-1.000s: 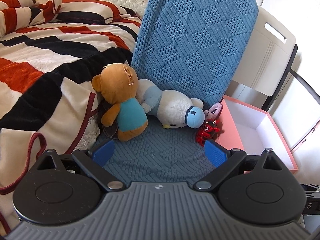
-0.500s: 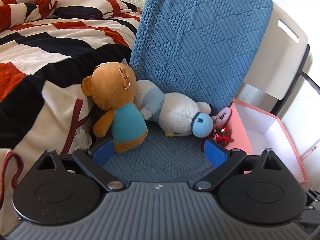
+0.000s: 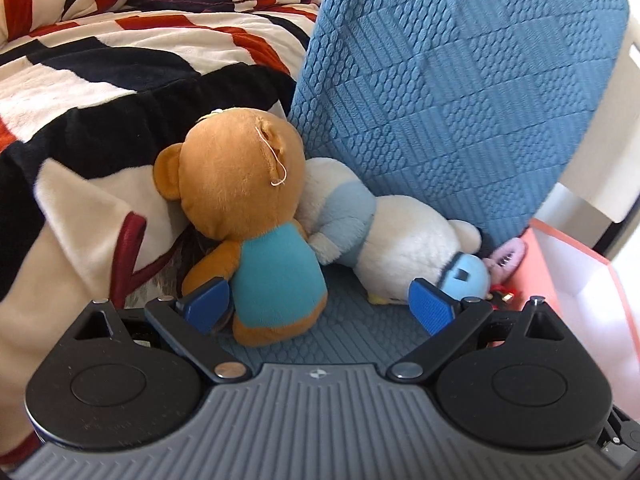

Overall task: Organize objects
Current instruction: 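Close the left tool on the teddy bear while the right tool grips the red-black figurine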

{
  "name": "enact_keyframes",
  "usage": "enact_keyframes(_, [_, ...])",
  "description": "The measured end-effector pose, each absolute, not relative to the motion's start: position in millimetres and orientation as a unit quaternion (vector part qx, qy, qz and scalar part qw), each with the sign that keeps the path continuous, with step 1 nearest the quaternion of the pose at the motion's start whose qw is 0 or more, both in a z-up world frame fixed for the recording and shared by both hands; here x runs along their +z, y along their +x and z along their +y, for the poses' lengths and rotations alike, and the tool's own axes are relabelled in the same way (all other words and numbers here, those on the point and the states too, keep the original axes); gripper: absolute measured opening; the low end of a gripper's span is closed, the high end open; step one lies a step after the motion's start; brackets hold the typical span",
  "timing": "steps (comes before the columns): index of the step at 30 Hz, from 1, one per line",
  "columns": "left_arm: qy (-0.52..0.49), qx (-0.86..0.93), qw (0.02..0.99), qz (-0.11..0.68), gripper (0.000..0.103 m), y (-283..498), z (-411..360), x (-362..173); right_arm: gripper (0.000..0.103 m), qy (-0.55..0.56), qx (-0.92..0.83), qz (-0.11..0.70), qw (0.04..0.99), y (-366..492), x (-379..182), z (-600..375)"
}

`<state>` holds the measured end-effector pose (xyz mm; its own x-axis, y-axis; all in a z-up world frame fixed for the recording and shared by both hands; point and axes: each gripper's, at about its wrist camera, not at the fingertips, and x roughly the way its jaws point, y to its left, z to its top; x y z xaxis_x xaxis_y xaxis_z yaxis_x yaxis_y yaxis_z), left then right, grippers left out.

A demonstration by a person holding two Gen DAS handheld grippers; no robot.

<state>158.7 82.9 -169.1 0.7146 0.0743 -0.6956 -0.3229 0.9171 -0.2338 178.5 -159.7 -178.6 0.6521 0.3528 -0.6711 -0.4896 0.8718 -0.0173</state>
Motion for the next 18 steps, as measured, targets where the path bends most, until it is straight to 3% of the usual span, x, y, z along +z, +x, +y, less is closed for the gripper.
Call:
enact_keyframes(4, [-0.187,0.137,0.894,0.384,0.098,179.4,93.5,-188.5,0.056,-0.129,0.224,0.332,0.907,197.8,-193.1,-145.2])
enact_keyframes(8, [-0.211,0.156,0.879,0.398,0.098,191.8,103.1,-207.7,0.051,-0.167,0.207,0.307,0.914,217.3,-202.9,-133.9])
enact_keyframes(18, [-0.287,0.195,0.842,0.413,0.097,203.2,124.7,-239.6,0.051,-0.260,0.170,0.276,0.910,249.6,-225.6,-111.1])
